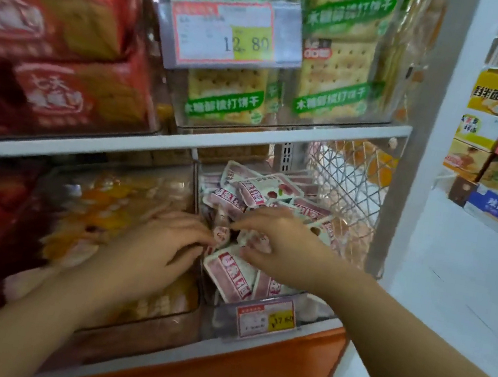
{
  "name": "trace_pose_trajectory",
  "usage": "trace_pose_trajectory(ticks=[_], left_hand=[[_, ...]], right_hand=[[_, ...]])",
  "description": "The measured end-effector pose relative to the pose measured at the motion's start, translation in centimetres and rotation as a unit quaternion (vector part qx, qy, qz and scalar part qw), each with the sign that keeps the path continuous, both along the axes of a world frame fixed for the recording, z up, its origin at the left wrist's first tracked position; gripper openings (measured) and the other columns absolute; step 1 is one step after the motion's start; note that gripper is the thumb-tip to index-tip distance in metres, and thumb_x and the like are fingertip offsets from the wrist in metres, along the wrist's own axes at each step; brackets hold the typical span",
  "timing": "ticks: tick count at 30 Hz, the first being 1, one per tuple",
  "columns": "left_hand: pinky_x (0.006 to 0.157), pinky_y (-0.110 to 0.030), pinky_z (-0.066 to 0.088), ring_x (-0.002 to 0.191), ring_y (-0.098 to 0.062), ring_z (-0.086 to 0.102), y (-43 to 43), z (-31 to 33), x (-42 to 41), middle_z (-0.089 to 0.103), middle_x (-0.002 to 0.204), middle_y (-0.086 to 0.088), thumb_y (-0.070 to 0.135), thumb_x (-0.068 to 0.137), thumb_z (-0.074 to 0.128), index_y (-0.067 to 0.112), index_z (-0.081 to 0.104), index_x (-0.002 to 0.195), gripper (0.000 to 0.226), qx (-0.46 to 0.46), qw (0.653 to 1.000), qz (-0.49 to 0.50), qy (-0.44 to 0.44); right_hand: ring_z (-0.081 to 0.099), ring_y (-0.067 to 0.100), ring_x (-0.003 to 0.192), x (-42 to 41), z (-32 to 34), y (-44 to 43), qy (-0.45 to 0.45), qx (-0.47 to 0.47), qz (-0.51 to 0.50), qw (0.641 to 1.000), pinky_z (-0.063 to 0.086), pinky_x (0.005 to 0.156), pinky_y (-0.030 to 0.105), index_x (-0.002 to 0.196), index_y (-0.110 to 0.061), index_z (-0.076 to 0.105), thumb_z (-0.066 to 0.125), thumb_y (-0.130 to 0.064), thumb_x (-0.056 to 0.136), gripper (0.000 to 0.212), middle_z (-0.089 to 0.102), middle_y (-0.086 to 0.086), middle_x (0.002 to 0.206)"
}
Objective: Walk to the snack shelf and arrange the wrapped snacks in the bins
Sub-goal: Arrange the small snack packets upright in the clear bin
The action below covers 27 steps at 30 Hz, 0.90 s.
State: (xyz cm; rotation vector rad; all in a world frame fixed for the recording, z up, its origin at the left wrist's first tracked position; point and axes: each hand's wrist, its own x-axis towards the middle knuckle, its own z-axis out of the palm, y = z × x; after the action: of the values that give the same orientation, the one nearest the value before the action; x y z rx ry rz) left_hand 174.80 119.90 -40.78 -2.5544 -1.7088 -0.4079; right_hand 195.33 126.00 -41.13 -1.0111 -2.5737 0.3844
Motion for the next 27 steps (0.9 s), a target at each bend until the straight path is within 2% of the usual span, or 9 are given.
trace_pose_trajectory(ticks=[3,6,11,15,18,20,22,24,27], left_hand=[[0.112,-0.034,0.028,0.125,0.000,0.041,-1.4,0.0,-0.5,0.050,0.131,0.021,0.033,0.095,0.037,0.040,0.051,0.128,0.037,-0.025,0.999,0.023,-0.006],[0.104,-0.030,0.032,0.117,-0.007,0.047,-2.5,0.5,-0.7,0.045,0.125,0.024,0.031,0.100,0.037,0.046,0.036,0.132,0.036,-0.056,0.997,0.056,-0.021],[0.097,-0.034,0.035,0.103,-0.012,0.048,-3.4,1.1,-0.9,0.051,0.134,0.016,0.029,0.101,0.035,0.048,0.027,0.135,0.040,-0.063,0.995,0.076,-0.014],[0.098,-0.033,0.034,0.093,-0.006,0.050,-3.7,1.6,-0.1,0.053,0.131,0.013,0.027,0.101,0.035,0.045,0.029,0.137,0.041,-0.075,0.993,0.090,-0.017],[0.095,-0.029,0.036,0.103,-0.009,0.051,-3.3,1.9,0.0,0.056,0.126,0.011,0.027,0.101,0.036,0.042,0.033,0.136,0.039,-0.084,0.992,0.090,-0.025],[0.090,-0.028,0.039,0.106,-0.011,0.051,-3.2,2.1,-0.2,0.057,0.123,0.010,0.027,0.101,0.036,0.042,0.035,0.136,0.038,-0.092,0.991,0.089,-0.036],[0.083,-0.026,0.040,0.106,-0.013,0.048,-3.4,2.2,-0.1,0.054,0.118,0.014,0.025,0.101,0.037,0.040,0.037,0.137,0.039,-0.098,0.990,0.085,-0.051],[0.079,-0.027,0.038,0.107,-0.014,0.040,-3.4,2.2,0.0,0.053,0.114,0.017,0.023,0.101,0.038,0.038,0.037,0.138,0.040,-0.107,0.989,0.085,-0.061],[0.069,-0.018,0.043,0.081,-0.008,0.054,-2.9,2.1,-0.4,0.057,0.126,0.010,0.025,0.101,0.037,0.041,0.037,0.136,0.038,-0.122,0.988,0.079,-0.056]], right_hand=[[0.027,0.020,0.136,-3.2,-1.1,0.8,-0.089,-0.008,0.017,0.996,0.021,0.113,0.046,0.137,-0.027,0.043,0.064,-0.046,0.080,0.063,0.037,-0.003,0.147],[0.017,0.025,0.141,-4.4,-1.4,1.5,-0.165,-0.035,-0.004,0.986,0.013,0.114,0.051,0.141,-0.031,0.032,0.067,-0.058,0.072,0.082,0.022,0.000,0.154],[0.023,0.028,0.134,-4.3,-0.5,1.5,-0.195,-0.004,-0.041,0.980,0.013,0.111,0.050,0.121,-0.037,0.051,0.064,-0.056,0.074,0.052,0.035,0.003,0.137],[0.011,0.030,0.140,-2.7,0.2,1.1,-0.231,-0.023,-0.051,0.971,0.008,0.114,0.053,0.127,-0.043,0.049,0.060,-0.058,0.076,0.054,0.016,0.002,0.153],[0.005,0.027,0.140,-2.0,0.7,0.4,-0.221,-0.028,-0.045,0.974,0.009,0.113,0.052,0.118,-0.043,0.057,0.053,-0.064,0.079,0.044,0.010,-0.004,0.154],[0.016,0.024,0.137,-2.8,0.3,0.3,-0.174,-0.026,-0.026,0.984,0.016,0.113,0.051,0.103,-0.041,0.066,0.046,-0.061,0.085,0.033,0.026,-0.004,0.149],[0.037,0.024,0.125,-3.9,-0.9,1.1,-0.089,-0.027,-0.015,0.996,0.029,0.108,0.046,0.105,-0.030,0.066,0.051,-0.054,0.087,0.034,0.053,0.001,0.128],[0.048,0.023,0.116,-4.8,-1.6,2.1,-0.023,-0.091,-0.022,0.995,0.037,0.103,0.043,0.126,-0.025,0.052,0.062,-0.048,0.081,0.051,0.062,0.000,0.116],[0.053,0.019,0.114,-5.5,-1.5,3.3,-0.026,-0.215,-0.010,0.976,0.042,0.101,0.039,0.142,-0.025,0.034,0.071,-0.045,0.069,0.085,0.059,-0.003,0.123]])
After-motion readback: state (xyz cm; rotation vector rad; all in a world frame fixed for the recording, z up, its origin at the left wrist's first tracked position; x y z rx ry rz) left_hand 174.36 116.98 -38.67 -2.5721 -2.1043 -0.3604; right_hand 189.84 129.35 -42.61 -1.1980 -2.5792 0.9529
